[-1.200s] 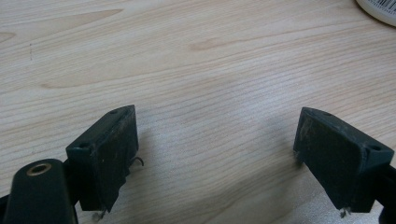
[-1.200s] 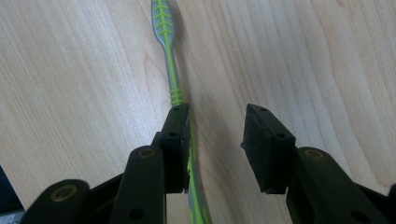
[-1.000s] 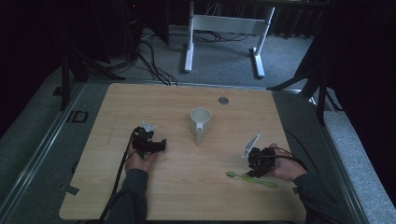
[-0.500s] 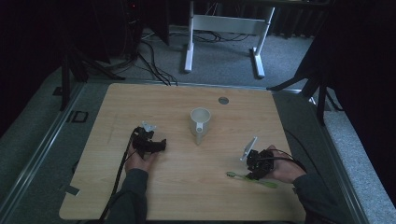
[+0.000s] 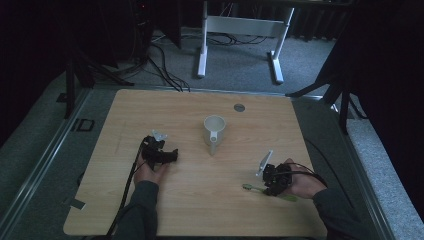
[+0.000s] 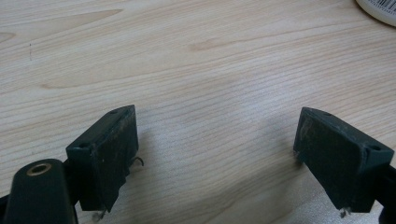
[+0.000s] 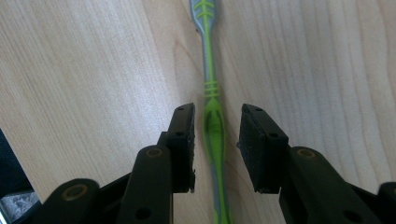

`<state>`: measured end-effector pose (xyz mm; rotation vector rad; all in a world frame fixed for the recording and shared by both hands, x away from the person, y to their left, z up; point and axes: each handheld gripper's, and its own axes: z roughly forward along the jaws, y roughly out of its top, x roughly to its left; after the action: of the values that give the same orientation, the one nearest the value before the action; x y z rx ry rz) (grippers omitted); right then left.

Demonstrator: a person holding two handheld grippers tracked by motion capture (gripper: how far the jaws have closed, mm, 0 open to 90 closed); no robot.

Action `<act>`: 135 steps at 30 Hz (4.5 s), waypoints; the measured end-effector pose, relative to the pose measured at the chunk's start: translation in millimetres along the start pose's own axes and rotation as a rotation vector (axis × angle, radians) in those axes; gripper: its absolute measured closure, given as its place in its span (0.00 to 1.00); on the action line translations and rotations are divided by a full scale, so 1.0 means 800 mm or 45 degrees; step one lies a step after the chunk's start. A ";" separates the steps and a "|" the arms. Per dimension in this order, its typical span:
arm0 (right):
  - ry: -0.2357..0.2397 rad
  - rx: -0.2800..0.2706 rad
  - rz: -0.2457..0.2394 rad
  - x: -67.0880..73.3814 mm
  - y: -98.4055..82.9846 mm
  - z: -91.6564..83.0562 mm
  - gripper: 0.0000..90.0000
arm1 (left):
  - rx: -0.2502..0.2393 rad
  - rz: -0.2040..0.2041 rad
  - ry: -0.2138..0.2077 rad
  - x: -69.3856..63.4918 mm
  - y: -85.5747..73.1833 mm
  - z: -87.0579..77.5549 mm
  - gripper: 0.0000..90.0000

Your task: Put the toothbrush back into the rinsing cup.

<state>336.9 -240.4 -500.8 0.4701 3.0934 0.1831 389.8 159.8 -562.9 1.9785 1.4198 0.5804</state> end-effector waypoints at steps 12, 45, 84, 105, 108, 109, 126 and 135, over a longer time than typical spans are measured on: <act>-0.004 0.021 -0.008 0.004 0.001 0.005 0.79 | 0.000 0.000 0.000 0.000 0.000 0.000 0.16; -0.043 0.093 -0.073 0.009 0.004 0.019 0.85 | 0.000 0.000 0.000 0.000 0.000 0.000 0.16; -0.073 -0.226 0.035 -0.012 -0.006 -0.045 0.87 | 0.000 0.000 0.000 0.000 0.000 0.000 0.16; -0.052 -0.557 0.160 -0.029 -0.013 -0.069 0.87 | 0.001 0.000 0.000 0.000 0.000 0.000 0.16; -0.046 -0.597 0.176 -0.030 -0.013 -0.071 0.87 | 0.000 0.000 0.000 0.000 0.000 0.000 0.16; -0.046 -0.609 0.177 -0.030 -0.013 -0.072 0.87 | 0.000 0.000 0.000 0.000 0.000 0.000 0.16; -0.053 -0.736 0.192 -0.030 0.002 -0.082 0.87 | 0.000 0.000 0.000 0.000 0.000 0.000 0.16; -0.038 -0.813 0.190 -0.029 0.010 -0.087 0.87 | 0.000 0.000 0.000 0.000 0.000 0.000 0.16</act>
<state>359.5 -247.5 -430.6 0.6479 2.7377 1.0976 389.8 159.8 -562.9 1.9788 1.4196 0.5805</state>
